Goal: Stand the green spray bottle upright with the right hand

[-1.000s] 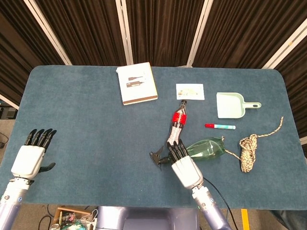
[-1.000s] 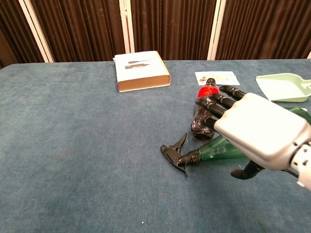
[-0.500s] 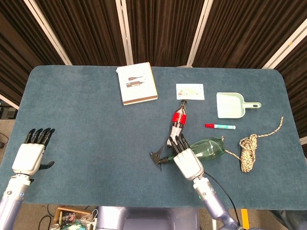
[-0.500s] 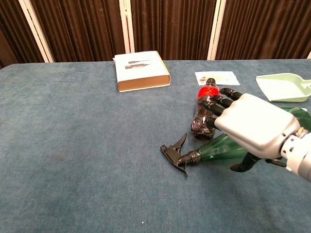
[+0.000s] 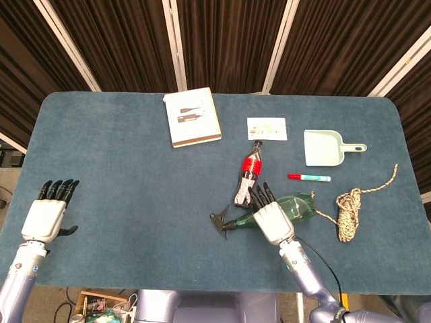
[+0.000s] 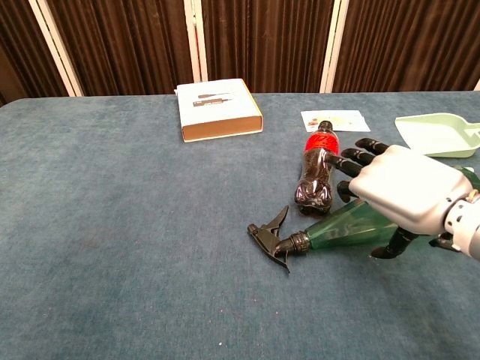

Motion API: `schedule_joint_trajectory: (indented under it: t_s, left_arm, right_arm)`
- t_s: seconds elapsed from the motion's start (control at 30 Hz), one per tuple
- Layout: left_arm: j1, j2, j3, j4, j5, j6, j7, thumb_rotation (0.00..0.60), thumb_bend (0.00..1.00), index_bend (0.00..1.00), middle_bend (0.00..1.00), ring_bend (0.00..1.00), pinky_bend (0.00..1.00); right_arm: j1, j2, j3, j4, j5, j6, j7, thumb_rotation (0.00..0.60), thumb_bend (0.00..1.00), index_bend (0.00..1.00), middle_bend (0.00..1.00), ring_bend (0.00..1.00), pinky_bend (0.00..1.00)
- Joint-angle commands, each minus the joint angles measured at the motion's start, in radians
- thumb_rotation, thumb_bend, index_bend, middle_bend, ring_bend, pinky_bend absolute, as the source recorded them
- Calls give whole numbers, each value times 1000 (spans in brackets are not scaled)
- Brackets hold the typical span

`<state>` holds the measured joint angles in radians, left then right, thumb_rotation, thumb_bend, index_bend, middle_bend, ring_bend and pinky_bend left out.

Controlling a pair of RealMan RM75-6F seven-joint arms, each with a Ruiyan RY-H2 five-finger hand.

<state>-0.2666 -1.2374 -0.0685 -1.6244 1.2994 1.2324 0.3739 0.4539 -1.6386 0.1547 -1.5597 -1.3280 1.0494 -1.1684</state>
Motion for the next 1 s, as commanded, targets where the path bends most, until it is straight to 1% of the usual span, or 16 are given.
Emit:
schedule_joint_trajectory:
  t_s: [0.03,0.13,0.2,0.3,0.4,0.47,0.57,0.7,0.83,0.93,0.97,1.0]
  left_arm:
    - [-3,-2,0,1,-8,-3,4,600,50,37,54,41,0]
    - [-5,-4,-2,1,-15,-1,10,600,50,36,54,41,0]
    - [-6,-5,-1,1,-18,-2,11,600,51,35,53,41,0]
    - [-10,-3,0,2,-22,-8,6,600,51,35,53,41,0]
    - [-11,-1,1,0,-24,-9,1,600,52,35,53,41,0]
    - [-11,1,2,-1,-23,-8,-3,600,52,35,53,41,0]
    - [-11,4,4,-3,-20,-5,-7,600,53,34,54,41,0]
    - [-10,10,6,-7,-14,0,-18,600,53,30,53,41,0]
    - [-6,20,10,-15,-2,6,-37,600,52,27,52,41,0]
    - [-4,28,13,-19,7,11,-51,600,53,26,52,41,0]
    - [-2,32,15,-22,10,12,-60,600,53,26,52,41,0]
    - [-2,35,16,-23,13,12,-68,600,52,26,52,41,0]
  right_arm:
    - [12,5,-5,15,15,-3,14,600,190,332,0,0,0]
    - [20,6,-14,36,31,-8,27,600,197,333,0,0,0]
    - [26,4,-19,48,37,-9,37,600,203,351,0,0,0]
    - [33,-3,-27,64,47,-3,50,600,219,417,0,0,0]
    - [37,-14,-30,75,37,21,65,600,253,552,0,0,0]
    - [39,-22,-32,88,17,45,72,600,290,668,0,0,0]
    - [40,-30,-35,99,-10,77,84,600,330,772,4,0,0]
    - [39,-36,-35,102,-59,131,124,600,361,793,10,0,0]
    - [37,-15,-27,80,-109,190,153,600,380,795,10,0,0]
    - [30,15,-7,22,-108,214,222,600,385,803,9,0,2]
    - [24,34,17,-8,-106,237,274,600,387,805,9,0,4]
    - [23,50,27,-22,-109,246,310,600,388,806,9,0,6]
